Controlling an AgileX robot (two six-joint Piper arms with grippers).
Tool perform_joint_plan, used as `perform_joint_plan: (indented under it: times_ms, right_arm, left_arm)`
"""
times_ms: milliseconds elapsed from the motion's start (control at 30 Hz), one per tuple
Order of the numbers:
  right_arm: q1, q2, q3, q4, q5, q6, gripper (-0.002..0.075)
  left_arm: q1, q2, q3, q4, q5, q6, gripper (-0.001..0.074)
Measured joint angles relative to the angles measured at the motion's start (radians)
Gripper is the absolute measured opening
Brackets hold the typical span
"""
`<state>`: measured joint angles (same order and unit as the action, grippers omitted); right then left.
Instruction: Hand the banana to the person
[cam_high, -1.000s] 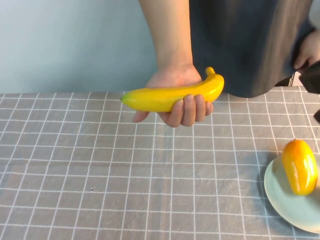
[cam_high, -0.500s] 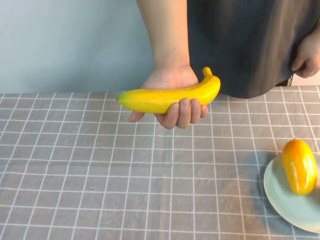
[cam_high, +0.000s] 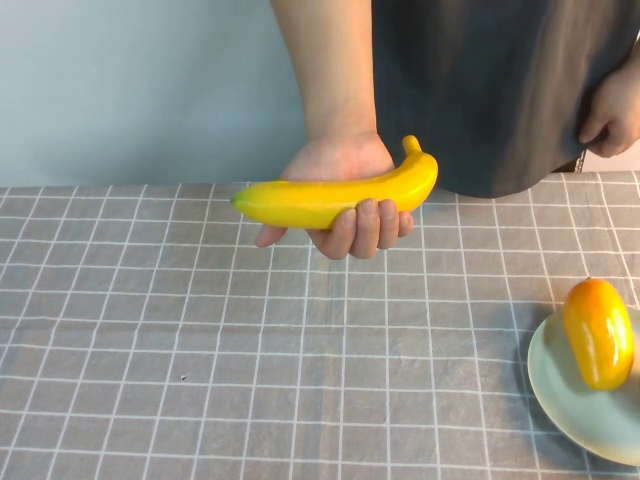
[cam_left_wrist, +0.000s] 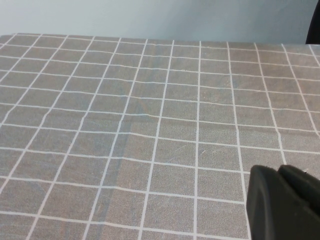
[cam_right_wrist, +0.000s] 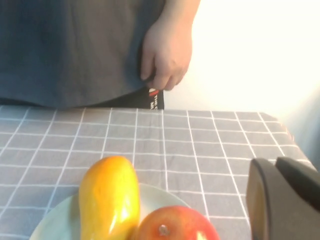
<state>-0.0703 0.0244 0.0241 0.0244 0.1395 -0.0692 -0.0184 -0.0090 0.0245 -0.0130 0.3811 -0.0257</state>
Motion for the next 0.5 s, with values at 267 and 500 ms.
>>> perform_joint_plan:
  times_ms: [267, 500]
  right_arm:
    - [0.0, -0.032, 0.0, -0.018, 0.188, -0.001, -0.0009]
    - [0.0, -0.032, 0.002, -0.032, 0.245, -0.001, -0.0009]
  left_arm:
    - [0.0, 0.0, 0.0, 0.0, 0.0, 0.0, 0.0]
    - [0.0, 0.0, 0.0, 0.0, 0.0, 0.0, 0.0]
